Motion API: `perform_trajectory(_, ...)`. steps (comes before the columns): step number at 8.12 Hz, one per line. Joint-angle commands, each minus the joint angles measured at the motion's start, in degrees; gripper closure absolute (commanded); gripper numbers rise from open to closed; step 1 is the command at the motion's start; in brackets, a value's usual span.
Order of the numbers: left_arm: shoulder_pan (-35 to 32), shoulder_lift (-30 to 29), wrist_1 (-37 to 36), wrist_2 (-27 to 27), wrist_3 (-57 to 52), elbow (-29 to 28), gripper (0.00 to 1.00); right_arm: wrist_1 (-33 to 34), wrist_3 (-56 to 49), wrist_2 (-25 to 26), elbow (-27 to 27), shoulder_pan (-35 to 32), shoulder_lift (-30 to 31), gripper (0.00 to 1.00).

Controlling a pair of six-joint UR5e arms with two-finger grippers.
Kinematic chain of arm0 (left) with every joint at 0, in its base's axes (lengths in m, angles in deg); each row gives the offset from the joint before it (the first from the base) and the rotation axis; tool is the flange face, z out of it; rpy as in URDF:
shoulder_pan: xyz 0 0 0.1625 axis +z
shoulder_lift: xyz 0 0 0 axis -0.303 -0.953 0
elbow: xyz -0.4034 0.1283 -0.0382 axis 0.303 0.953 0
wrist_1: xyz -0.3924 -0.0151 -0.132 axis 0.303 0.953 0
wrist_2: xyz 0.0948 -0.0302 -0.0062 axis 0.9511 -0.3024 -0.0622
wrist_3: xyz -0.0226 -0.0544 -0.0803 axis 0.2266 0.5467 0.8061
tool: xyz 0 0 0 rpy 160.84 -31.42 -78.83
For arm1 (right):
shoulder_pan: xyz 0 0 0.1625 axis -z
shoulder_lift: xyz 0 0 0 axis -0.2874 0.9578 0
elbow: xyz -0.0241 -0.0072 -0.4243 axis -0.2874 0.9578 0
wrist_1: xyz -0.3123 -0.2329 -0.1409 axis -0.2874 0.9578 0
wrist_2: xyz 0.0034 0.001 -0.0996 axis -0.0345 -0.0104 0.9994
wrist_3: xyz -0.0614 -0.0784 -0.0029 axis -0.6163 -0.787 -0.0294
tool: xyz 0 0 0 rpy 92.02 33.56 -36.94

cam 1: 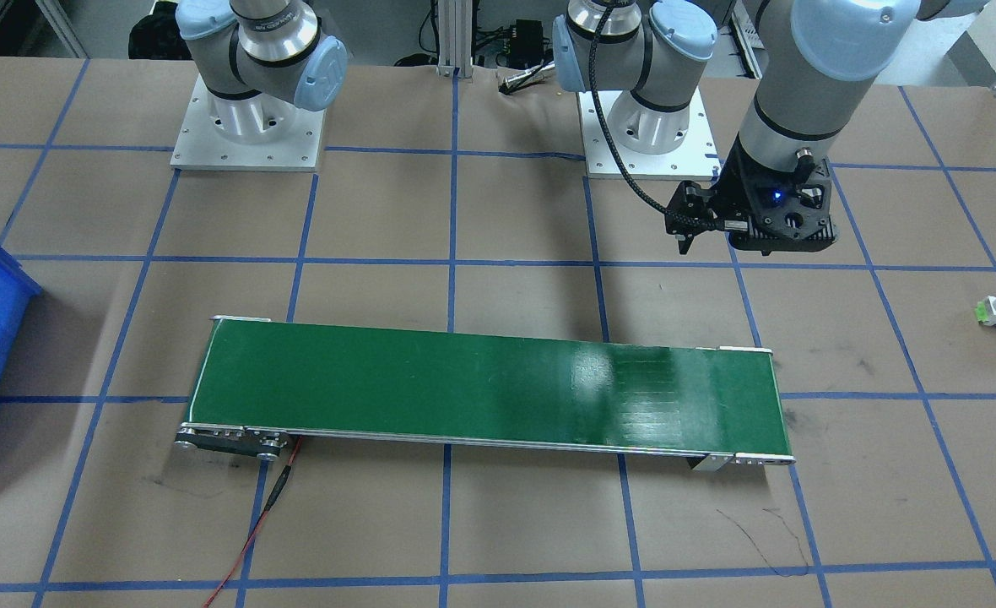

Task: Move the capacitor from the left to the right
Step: 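Carry the capacitor with the right gripper into the blue foam-lined bin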

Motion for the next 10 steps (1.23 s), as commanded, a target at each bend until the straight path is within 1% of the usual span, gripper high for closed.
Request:
perform_trajectory(1, 0.0, -0.1, 0.0, 0.0, 0.0, 0.0, 0.00, 9.5, -16.2, -1.5, 0.1, 10.5, -7.6, 1.00)
perform_trajectory(2, 0.1, -0.1, 0.0, 0.1, 0.0, 0.0, 0.00, 11.2, -18.5, -2.1, 0.0, 12.5, -10.1, 1.00)
perform_trajectory(3, 0.0, -0.1, 0.0, 0.1, 0.0, 0.0, 0.00, 11.3, -19.7, -2.8, -0.5, 13.7, -10.9, 1.00)
perform_trajectory(5, 0.0, -0.1, 0.0, -0.1, 0.0, 0.0, 0.00, 11.7, -19.9, -2.8, -0.9, 13.9, -14.0, 1.00)
perform_trajectory(6, 0.0, -0.1, 0.0, -0.1, 0.0, 0.0, 0.00, 11.7, -19.9, -2.1, -1.3, 13.9, -14.4, 0.88)
perform_trajectory(7, 0.0, -0.1, 0.0, -0.1, 0.0, -0.1, 0.00, 11.8, -19.9, -2.1, -1.4, 14.0, -14.5, 0.63)
perform_trajectory(8, 0.0, 0.0, 0.0, 0.0, 0.0, 0.0, 0.00, 12.0, -19.6, -2.5, -1.3, 14.0, -14.0, 0.01)
perform_trajectory(9, 0.0, 0.0, 0.0, 0.1, 0.0, 0.0, 0.00, 11.7, -19.6, -2.3, -1.4, 14.0, -13.1, 0.00)
perform_trajectory(10, 0.0, 0.0, 0.0, 0.0, 0.0, 0.0, 0.00, 11.2, -19.0, -2.8, -1.4, 13.8, -10.8, 0.00)
